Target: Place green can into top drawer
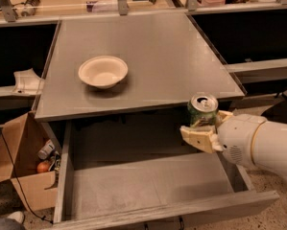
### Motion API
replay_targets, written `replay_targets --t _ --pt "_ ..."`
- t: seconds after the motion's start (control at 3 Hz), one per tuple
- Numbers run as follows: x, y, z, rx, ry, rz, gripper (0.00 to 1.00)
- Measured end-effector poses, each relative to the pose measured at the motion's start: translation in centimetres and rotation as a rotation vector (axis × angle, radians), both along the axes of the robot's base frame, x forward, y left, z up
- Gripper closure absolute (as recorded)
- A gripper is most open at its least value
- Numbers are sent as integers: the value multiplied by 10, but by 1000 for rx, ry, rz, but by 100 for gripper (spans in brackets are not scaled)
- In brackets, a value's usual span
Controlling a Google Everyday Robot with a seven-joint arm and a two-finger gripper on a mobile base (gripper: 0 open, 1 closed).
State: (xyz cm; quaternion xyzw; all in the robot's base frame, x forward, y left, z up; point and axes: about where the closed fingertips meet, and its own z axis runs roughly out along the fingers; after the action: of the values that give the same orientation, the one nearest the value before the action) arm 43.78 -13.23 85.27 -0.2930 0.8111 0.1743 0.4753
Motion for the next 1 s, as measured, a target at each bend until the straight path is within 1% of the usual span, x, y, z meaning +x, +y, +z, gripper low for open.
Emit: replay_targets --t 0.33,0.67,1.0 --pt "14 9 -67 -34 29 7 100" --pt "14 12 -72 -28 34 8 100" --pt "11 17 -87 -8 51 8 100"
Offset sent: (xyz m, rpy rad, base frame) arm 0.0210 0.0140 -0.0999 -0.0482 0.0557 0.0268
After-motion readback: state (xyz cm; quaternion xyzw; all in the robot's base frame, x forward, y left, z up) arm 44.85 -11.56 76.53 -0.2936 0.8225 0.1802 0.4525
